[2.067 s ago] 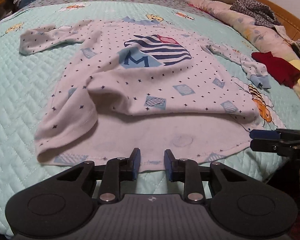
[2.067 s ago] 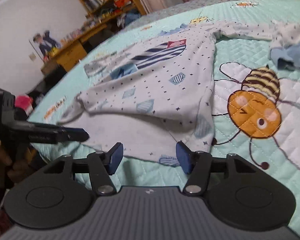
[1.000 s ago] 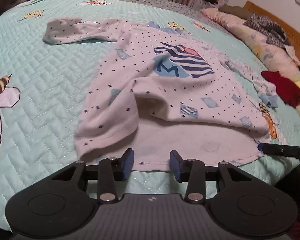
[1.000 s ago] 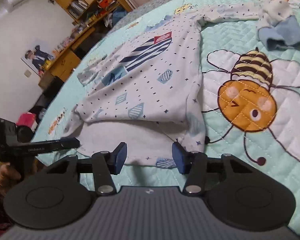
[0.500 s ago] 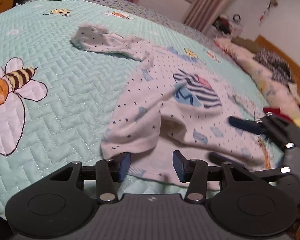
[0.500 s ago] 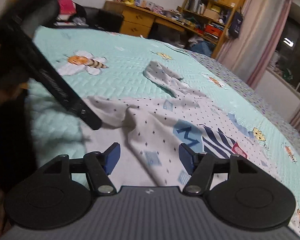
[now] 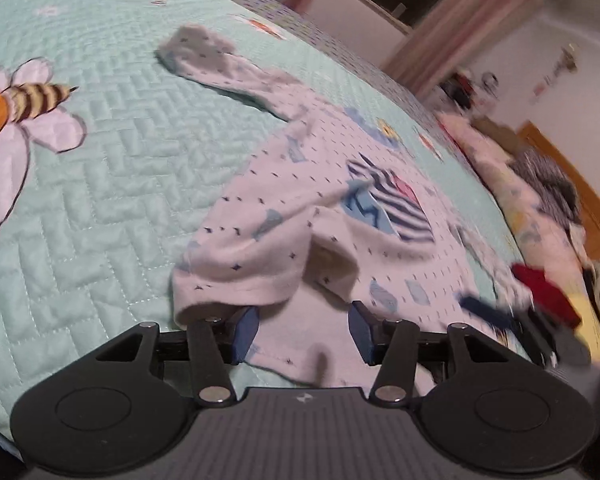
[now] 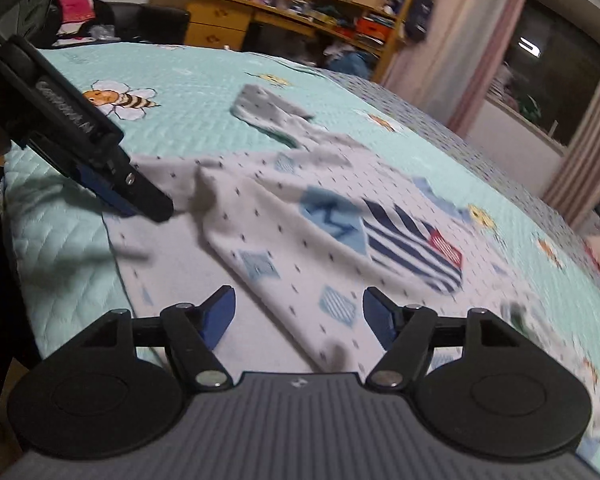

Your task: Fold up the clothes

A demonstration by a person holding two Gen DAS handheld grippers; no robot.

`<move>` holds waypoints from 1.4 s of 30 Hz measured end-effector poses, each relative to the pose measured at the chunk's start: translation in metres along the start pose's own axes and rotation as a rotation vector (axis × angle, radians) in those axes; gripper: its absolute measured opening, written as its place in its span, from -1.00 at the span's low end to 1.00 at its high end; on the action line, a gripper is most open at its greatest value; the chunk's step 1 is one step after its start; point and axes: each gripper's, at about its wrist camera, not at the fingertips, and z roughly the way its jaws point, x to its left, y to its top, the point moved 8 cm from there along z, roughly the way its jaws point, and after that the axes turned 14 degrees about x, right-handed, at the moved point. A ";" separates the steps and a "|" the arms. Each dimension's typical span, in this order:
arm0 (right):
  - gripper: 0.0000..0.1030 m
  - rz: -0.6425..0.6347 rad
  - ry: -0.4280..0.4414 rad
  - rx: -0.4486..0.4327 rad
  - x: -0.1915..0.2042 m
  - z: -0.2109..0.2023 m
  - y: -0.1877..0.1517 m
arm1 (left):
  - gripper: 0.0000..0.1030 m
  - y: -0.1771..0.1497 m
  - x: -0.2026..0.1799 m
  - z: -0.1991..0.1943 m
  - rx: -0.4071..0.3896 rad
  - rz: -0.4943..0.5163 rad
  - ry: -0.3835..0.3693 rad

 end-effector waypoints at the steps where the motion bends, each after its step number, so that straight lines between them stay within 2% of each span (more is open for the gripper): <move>1: 0.40 0.019 0.003 0.003 -0.002 -0.001 -0.004 | 0.02 0.000 0.002 0.000 -0.018 -0.026 -0.004; 5: 0.41 0.062 0.012 0.016 -0.006 0.002 -0.015 | 0.00 0.002 0.006 -0.003 -0.105 -0.065 0.034; 7: 0.41 0.063 0.007 0.017 -0.006 -0.001 -0.019 | -0.03 0.004 0.009 -0.003 -0.135 -0.093 0.029; 10: 0.41 0.072 -0.005 -0.002 -0.011 -0.011 -0.021 | -0.15 0.006 0.013 -0.004 -0.166 -0.117 0.027; 12: 0.41 0.078 -0.024 -0.023 -0.018 -0.020 -0.024 | -0.43 0.008 0.013 -0.003 -0.177 -0.106 0.033; 13: 0.41 0.086 -0.034 -0.029 -0.024 -0.025 -0.027 | -0.89 0.009 0.013 -0.002 -0.176 -0.094 0.032; 14: 0.41 0.098 -0.049 -0.032 -0.030 -0.031 -0.033 | -0.93 0.010 0.012 -0.005 -0.181 -0.085 0.022; 17: 0.41 0.125 -0.122 -0.022 -0.049 -0.047 -0.057 | -0.94 0.013 0.009 -0.012 -0.197 -0.057 -0.007; 20: 0.41 0.088 -0.213 0.028 -0.060 -0.057 -0.088 | -0.94 0.017 0.007 -0.023 -0.211 -0.063 -0.041; 22: 0.41 0.079 -0.255 0.062 -0.065 -0.062 -0.106 | -0.94 0.021 0.008 -0.028 -0.201 -0.107 -0.077; 24: 0.41 0.085 -0.262 0.078 -0.068 -0.066 -0.116 | -0.94 0.024 0.012 -0.031 -0.189 -0.159 -0.116; 26: 0.41 0.055 -0.275 0.073 -0.066 -0.066 -0.115 | -0.94 0.027 0.016 -0.033 -0.188 -0.193 -0.123; 32: 0.41 -0.128 -0.279 -0.005 -0.044 -0.054 -0.084 | -0.94 0.033 0.010 -0.034 -0.167 -0.145 -0.090; 36: 0.40 -0.207 -0.245 0.046 -0.041 -0.022 -0.065 | -0.94 0.037 0.003 -0.031 -0.142 -0.116 -0.052; 38: 0.40 -0.144 -0.219 0.024 -0.052 -0.020 -0.056 | -0.94 0.039 0.004 -0.033 -0.141 -0.119 -0.044; 42: 0.41 0.094 -0.159 0.009 -0.092 -0.017 -0.049 | -0.94 0.048 0.009 -0.031 -0.136 -0.131 -0.026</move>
